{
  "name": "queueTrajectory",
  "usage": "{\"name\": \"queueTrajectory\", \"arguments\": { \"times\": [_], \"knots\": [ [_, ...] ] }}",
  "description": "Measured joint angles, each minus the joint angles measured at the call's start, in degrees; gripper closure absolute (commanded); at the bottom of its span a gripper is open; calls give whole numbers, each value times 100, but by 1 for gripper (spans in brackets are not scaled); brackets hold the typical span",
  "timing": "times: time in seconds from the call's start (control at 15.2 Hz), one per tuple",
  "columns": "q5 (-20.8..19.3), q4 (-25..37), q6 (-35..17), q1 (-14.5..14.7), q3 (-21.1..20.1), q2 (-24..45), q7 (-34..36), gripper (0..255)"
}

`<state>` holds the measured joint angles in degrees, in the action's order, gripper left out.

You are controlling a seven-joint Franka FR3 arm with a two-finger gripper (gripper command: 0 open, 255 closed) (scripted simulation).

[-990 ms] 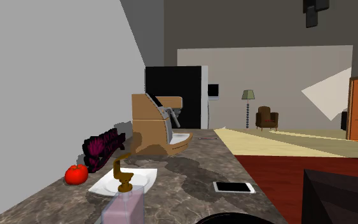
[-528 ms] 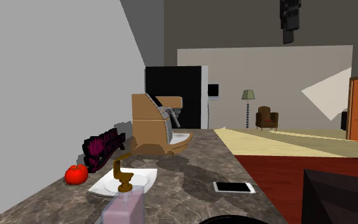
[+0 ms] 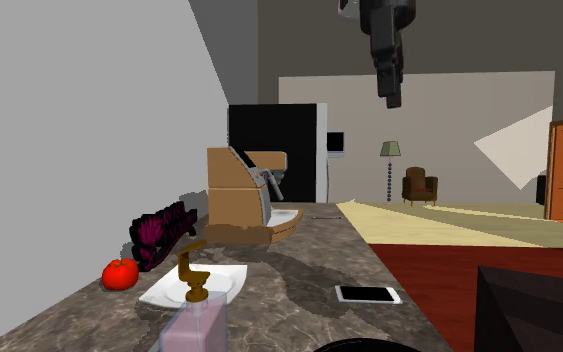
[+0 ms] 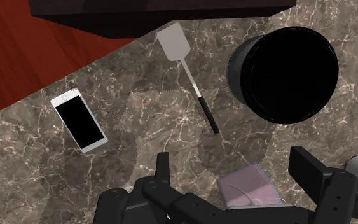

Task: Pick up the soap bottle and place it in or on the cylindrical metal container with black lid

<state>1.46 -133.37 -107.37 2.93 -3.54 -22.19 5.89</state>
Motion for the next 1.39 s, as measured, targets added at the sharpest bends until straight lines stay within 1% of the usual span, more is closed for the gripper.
{"name": "queueTrajectory", "arguments": {
  "times": [0.13, 0.59, 0.66, 0.92, 1.19, 1.39],
  "knots": [
    [22, 181, -253, 16, -34, 435, 34, 0],
    [70, 1035, -845, 117, -188, 1906, 237, 0],
    [77, 1080, -946, 140, -214, 2056, 274, 0],
    [45, 1755, -1205, 197, -260, 3002, 363, 0],
    [10, 2567, -1258, 272, -292, 3875, 450, 0],
    [-27, 3309, -1241, 354, -311, 4605, 527, 0]
  ]
}}
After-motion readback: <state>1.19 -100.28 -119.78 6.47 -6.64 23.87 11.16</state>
